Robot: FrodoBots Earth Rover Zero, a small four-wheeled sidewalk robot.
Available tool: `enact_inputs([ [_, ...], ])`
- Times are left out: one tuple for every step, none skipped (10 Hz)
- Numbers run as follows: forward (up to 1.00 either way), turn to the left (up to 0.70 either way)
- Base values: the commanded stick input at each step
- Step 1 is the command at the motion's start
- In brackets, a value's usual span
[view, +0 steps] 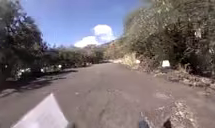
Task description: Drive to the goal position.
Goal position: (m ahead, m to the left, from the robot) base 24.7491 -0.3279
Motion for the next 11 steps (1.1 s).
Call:
enact_inputs([
  [0.5, -0.47],
  [0.5, -0.09],
  [0.5, 0.0],
  [0.5, 0.0],
  [0.5, 0.0],
  [0.5, 0.0],
  [0.5, 0.0],
  [0.5, 0.0],
  [0.5, 0.0],
  [0.5, 0.0],
  [0.5, 0.0],
])
